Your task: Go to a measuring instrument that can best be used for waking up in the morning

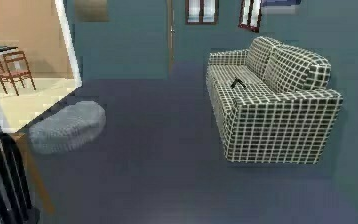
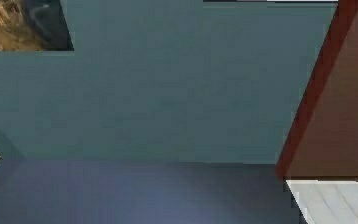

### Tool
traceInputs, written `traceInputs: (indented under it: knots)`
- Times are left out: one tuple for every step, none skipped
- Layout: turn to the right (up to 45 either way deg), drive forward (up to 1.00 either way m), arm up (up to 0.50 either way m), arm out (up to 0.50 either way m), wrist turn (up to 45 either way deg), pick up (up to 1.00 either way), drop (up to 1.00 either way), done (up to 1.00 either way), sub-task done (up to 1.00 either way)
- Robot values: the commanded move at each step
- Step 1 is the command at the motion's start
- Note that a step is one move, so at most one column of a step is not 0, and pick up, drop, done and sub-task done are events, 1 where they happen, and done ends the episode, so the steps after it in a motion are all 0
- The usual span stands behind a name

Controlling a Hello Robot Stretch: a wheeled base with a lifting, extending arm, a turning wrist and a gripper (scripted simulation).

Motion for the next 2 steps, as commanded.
traceInputs:
  knots:
    - [0.0, 0.85, 0.0, 0.0, 0.0, 0.0, 0.0, 0.0, 0.0]
    - [-12.0, 0.0, 0.0, 0.0, 0.0, 0.0, 0.0, 0.0, 0.0]
